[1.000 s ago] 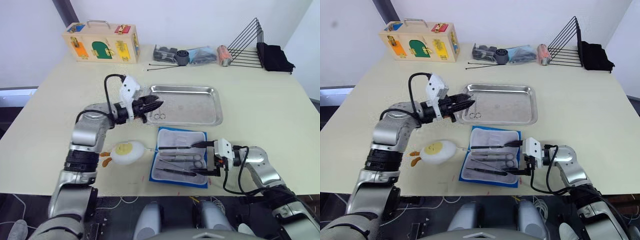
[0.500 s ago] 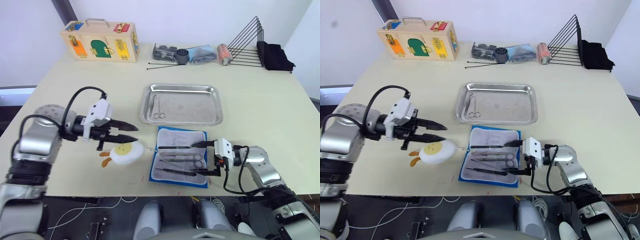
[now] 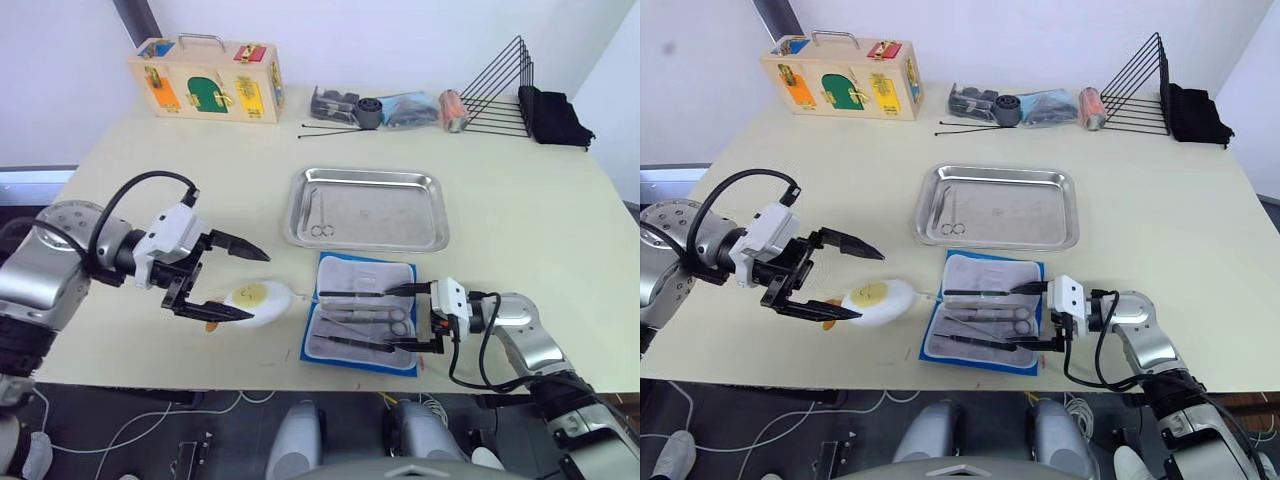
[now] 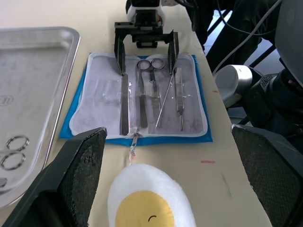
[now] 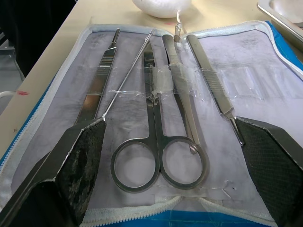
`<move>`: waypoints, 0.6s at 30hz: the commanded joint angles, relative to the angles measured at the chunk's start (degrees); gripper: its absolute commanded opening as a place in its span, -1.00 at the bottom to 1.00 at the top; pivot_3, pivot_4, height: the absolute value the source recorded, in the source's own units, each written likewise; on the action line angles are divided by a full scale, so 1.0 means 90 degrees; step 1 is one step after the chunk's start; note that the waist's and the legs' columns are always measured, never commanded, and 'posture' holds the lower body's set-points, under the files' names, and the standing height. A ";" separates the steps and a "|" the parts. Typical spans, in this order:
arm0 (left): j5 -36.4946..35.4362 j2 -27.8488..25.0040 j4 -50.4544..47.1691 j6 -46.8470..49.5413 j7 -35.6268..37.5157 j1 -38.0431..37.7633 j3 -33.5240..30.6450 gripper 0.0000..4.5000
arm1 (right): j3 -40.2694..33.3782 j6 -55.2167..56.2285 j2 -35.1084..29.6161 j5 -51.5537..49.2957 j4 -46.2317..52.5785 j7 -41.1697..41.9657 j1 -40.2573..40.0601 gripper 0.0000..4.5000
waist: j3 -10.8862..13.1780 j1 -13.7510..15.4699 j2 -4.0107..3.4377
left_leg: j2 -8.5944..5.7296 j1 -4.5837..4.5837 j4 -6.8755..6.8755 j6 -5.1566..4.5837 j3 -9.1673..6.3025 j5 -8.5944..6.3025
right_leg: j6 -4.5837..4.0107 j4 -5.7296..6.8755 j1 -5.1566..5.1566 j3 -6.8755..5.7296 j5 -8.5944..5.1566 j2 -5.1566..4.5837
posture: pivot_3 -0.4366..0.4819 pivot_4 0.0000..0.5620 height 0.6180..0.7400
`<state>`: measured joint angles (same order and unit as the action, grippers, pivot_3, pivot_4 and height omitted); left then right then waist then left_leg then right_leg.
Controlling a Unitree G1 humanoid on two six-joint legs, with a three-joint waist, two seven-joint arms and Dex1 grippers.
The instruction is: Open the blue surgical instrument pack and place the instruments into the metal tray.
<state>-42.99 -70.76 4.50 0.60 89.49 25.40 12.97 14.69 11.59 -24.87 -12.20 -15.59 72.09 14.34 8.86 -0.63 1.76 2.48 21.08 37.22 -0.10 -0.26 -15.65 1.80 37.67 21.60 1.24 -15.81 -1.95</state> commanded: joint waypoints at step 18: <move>-0.0149 0.0218 0.0049 -0.0451 0.0334 0.0186 0.0257 0.99 | 0.0131 -0.0200 -0.0433 0.0237 -0.0310 -0.0057 -0.0439 1.00 | 0.0007 0.0099 -0.0008 | -0.0007 0.0015 0.0007 0.0000 0.0025 0.0000 | 0.0020 -0.0003 0.0005 -0.0002 0.0008 -0.0003 | -0.05 -0.47 1.00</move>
<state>-44.38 -69.28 4.81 -2.15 89.56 25.88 15.65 14.60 11.88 -26.76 -13.36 -14.45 71.80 13.36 8.92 0.26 1.69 2.41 21.22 37.29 -0.10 -0.03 -15.65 1.98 37.64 21.64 1.22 -15.74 -1.97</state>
